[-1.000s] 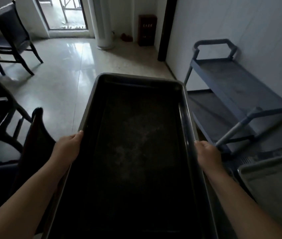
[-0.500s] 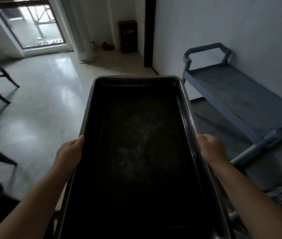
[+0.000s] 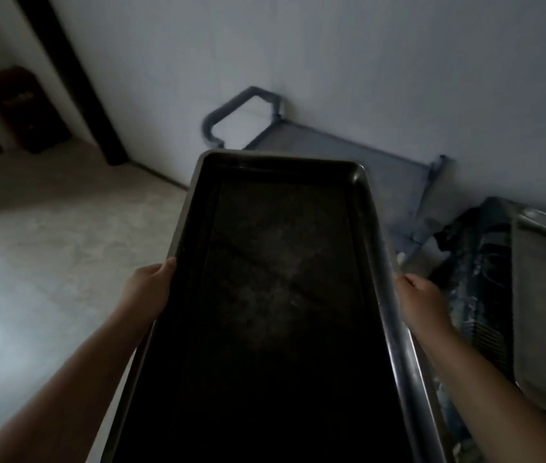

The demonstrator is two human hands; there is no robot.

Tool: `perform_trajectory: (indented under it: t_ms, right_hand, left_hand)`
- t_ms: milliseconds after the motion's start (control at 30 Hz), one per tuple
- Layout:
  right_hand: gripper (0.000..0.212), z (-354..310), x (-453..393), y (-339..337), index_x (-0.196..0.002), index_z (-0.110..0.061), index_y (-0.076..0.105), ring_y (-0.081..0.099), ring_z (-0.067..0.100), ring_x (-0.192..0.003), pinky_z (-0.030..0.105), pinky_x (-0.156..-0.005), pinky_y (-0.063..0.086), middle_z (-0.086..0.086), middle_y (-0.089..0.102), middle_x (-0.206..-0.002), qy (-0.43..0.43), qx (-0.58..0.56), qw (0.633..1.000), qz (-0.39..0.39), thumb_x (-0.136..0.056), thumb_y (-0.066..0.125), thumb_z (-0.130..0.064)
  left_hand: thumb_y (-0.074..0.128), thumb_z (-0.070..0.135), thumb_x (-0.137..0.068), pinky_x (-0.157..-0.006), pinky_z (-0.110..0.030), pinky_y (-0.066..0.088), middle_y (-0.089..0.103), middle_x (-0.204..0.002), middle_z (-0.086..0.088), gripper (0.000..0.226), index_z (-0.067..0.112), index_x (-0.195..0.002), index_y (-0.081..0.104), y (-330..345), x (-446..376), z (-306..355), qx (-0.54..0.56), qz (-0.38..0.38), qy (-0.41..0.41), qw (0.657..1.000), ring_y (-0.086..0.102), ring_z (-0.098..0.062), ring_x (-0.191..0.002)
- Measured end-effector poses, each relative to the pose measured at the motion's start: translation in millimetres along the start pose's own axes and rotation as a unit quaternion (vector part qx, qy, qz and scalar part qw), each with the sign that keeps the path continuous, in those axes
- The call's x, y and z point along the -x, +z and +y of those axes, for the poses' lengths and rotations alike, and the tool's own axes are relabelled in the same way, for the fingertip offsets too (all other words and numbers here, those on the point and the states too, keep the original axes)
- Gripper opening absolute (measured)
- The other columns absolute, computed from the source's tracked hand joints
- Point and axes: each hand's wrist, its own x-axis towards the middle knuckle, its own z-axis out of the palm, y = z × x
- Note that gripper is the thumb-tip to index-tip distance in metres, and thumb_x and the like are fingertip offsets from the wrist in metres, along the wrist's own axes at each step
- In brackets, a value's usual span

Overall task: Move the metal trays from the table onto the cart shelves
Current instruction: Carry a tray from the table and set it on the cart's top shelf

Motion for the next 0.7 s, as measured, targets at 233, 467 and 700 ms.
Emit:
perform_trajectory:
  t_ms: [233,467,700]
  right_hand:
    - [0.043,7.7,-59.5,-4.4,-0.058,-0.017,0.046,0.048,0.022,-0.057,0.032,-0.052,0.03,0.004,0.048,-0.057,0.063,-0.014,0.996,0.068,-0.097,0.048,-0.035]
    - [0.045,-19.2,-146.1,15.1,-0.072,-0.004,0.059,0.056,0.026,-0.065,0.031,-0.056,0.036,0.014,0.059,-0.068,0.097,-0.051,0.994,0.032,-0.097,0.046,-0.039]
    - [0.047,-49.7,-225.8,27.2,-0.063,-0.004,0.049,0.05,0.023,-0.058,0.031,-0.054,0.032,0.01,0.053,-0.06,0.109,-0.034,0.993,0.03,-0.097,0.047,-0.036]
  left_hand:
    - [0.049,0.046,-0.101,-0.075,-0.04,0.051,0.071,-0.081,-0.01,0.044,0.015,-0.085,0.077,62.5,-106.6,77.9,-0.08,-0.089,0.054,0.991,0.066,-0.027,-0.078]
    - [0.049,0.045,-0.1,-0.068,-0.038,0.05,0.07,-0.077,-0.01,0.046,0.016,-0.075,0.073,90.2,-186.2,118.5,-0.08,-0.108,0.036,0.99,0.066,-0.027,-0.076]
    - [0.048,0.044,-0.102,-0.066,-0.037,0.051,0.069,-0.083,-0.007,0.034,0.019,-0.09,0.069,112.4,-250.1,145.4,-0.082,-0.159,0.002,0.984,0.067,-0.024,-0.077]
